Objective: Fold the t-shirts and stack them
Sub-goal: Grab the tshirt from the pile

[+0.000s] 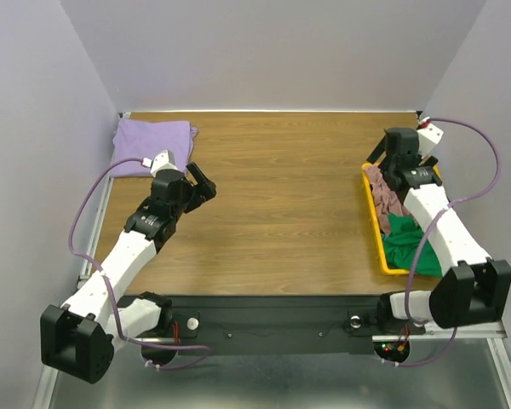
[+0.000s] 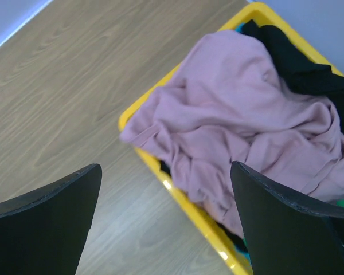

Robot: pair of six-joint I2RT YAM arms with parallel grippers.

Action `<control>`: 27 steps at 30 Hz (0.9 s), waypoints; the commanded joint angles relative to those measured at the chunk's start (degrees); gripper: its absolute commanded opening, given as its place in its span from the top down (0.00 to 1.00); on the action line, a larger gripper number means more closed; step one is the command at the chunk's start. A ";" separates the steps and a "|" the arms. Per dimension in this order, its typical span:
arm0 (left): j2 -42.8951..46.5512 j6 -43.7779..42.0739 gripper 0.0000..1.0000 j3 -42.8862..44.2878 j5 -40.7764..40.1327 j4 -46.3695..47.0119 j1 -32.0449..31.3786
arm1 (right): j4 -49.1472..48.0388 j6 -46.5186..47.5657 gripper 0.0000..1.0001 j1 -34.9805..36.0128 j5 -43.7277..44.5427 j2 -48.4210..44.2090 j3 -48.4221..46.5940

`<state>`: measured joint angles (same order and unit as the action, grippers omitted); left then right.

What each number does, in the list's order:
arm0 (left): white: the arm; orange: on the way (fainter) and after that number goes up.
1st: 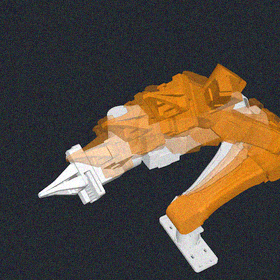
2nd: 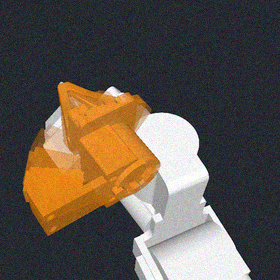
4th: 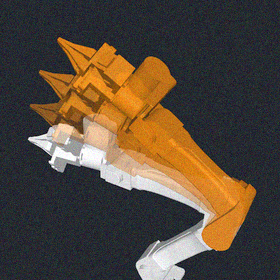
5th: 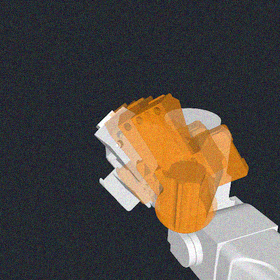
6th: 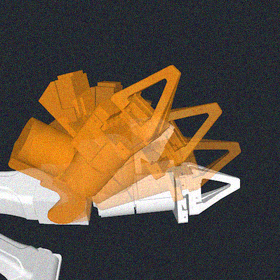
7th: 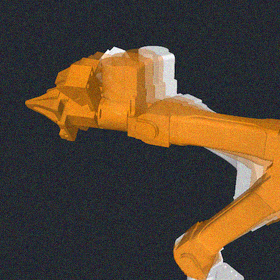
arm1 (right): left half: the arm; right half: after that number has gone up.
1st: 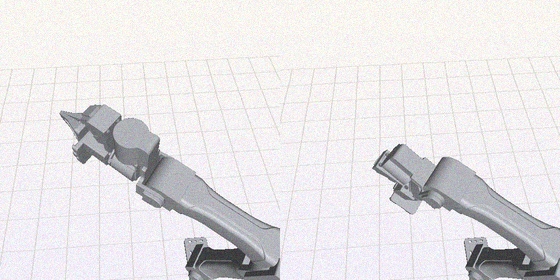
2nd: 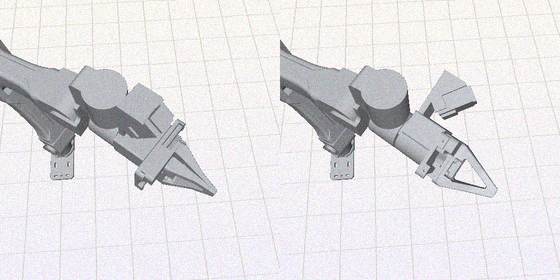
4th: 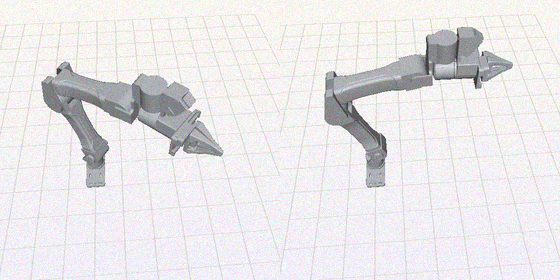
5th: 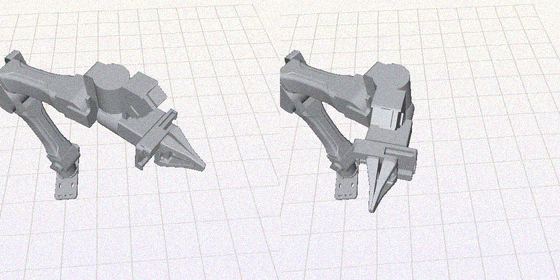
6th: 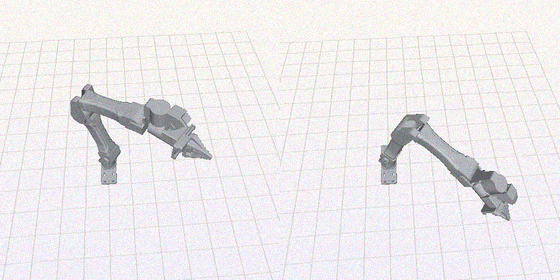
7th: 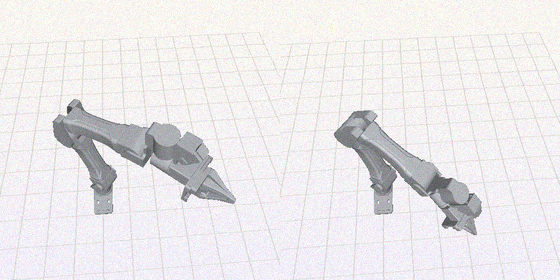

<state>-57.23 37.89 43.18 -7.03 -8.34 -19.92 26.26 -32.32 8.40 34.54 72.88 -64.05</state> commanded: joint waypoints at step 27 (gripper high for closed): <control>0.36 -1.33 0.01 0.59 0.26 3.42 -1.35 | -1.74 5.24 1.00 -18.95 -20.20 11.78 -15.30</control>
<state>-59.83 37.50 43.18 -6.52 -6.09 -20.95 27.07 -29.71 -10.81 17.37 92.97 -75.96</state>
